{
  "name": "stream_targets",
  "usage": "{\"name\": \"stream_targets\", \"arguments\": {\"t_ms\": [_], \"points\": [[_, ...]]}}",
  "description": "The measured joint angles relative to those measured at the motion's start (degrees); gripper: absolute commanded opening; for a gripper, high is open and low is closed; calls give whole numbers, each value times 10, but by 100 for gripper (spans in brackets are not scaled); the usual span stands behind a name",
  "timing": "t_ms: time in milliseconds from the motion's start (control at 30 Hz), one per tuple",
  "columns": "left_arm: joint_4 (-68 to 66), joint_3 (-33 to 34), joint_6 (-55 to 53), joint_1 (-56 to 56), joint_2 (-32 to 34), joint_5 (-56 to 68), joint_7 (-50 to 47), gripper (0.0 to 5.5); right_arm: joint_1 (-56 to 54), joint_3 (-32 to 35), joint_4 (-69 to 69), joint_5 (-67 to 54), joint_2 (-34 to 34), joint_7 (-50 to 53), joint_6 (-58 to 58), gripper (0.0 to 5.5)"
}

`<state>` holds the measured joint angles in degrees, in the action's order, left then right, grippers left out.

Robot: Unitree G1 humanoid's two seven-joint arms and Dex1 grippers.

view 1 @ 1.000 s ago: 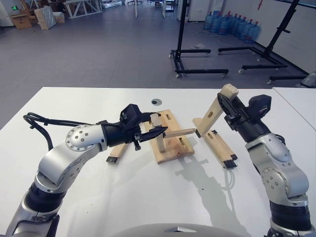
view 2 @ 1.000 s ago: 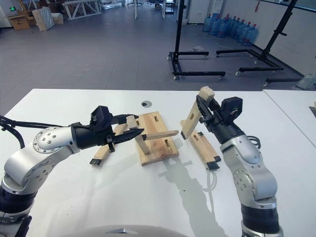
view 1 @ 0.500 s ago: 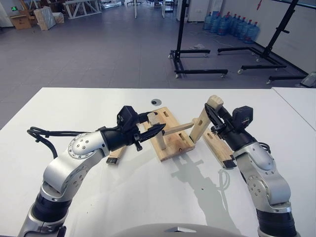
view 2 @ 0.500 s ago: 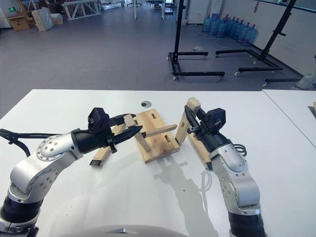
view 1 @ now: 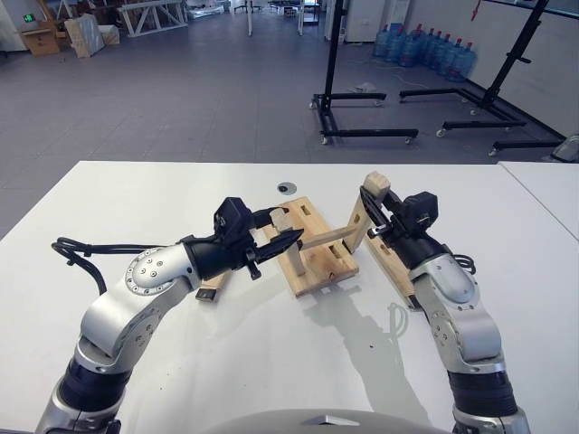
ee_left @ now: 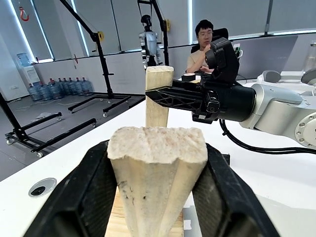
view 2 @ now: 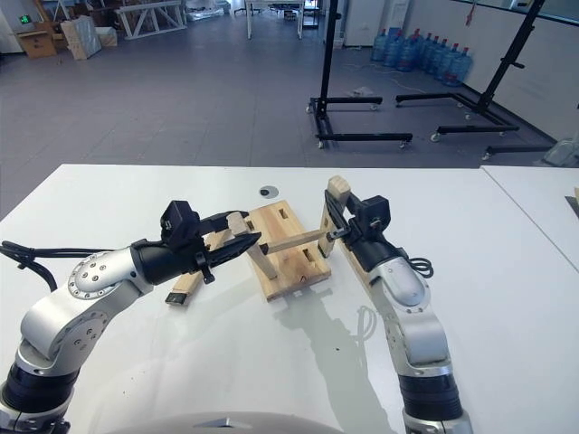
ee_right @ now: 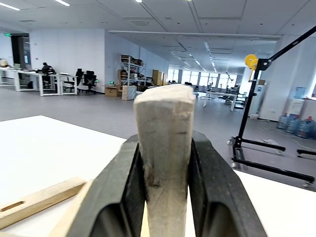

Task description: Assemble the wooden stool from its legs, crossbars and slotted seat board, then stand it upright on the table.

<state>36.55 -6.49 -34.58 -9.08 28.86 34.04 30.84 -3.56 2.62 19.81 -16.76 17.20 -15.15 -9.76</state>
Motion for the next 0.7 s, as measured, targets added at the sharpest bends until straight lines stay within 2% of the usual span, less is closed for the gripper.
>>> {"name": "stream_targets", "arguments": {"t_ms": [233, 567, 700], "points": [[2, 15, 26, 40, -2, 3, 3, 201, 1, 32, -3, -24, 0, -13, -15, 99], [1, 0, 43, 42, -1, -17, 3, 201, -15, -36, -23, 27, -6, -35, 16, 99], [2, -2, 44, 43, -1, -18, 3, 201, -7, -41, -4, 12, -4, -43, -6, 99]]}}
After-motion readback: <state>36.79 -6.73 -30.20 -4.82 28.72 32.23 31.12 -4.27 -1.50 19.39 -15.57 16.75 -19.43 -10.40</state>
